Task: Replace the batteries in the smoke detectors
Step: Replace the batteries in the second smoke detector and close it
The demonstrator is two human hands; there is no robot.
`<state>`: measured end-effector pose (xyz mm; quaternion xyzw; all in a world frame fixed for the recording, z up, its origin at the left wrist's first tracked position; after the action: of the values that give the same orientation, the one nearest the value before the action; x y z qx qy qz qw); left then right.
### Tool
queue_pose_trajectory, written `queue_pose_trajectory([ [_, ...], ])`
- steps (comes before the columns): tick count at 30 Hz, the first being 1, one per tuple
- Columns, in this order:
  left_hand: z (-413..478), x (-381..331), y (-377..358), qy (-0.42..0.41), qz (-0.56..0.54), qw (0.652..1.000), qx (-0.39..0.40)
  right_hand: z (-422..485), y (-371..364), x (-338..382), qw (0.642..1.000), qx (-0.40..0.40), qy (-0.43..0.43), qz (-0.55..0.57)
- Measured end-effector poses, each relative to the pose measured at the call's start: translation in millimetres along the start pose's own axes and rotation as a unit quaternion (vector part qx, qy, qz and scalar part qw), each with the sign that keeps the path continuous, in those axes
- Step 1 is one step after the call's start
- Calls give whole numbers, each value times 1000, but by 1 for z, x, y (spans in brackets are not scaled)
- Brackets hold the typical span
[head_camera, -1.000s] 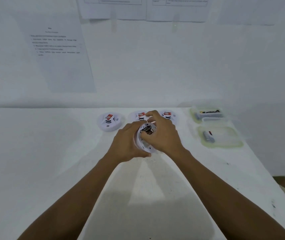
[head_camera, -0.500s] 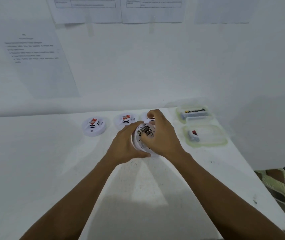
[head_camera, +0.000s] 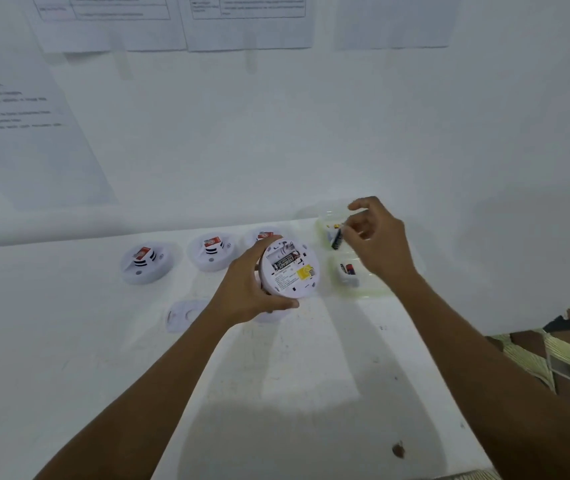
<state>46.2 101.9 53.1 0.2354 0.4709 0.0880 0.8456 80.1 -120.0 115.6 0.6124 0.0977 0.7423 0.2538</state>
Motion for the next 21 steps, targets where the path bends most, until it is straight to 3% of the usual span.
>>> queue_pose_trajectory([
  [4,7,-3,-12,6,4,1000,2,39,2,-65,971,80,-108,-198],
  [9,10,-6,-19,15,12,1000,-6,44,-28,-105,933,194,-167,-252],
  [14,14,-3,-24,21,18,1000,-6,45,-21,-98,948,181,-155,-211],
  [18,20,-6,-31,2,26,1000,-7,23,-18,-50,984,153,-66,-60],
  [21,27,-12,-39,-21,40,999,-10,-2,-29,-27,989,142,-35,1],
])
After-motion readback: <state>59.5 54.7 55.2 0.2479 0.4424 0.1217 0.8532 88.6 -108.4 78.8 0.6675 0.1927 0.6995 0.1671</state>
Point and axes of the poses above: each hand's wrist, its own z-axis towards the middle knuckle, its own y-axis out of the back of the hand, x = y × z, the point moved 10 cm from there along z, towards the middle knuckle, and after that the axes turned 13 degrees about -y, right-handed, at the moved point
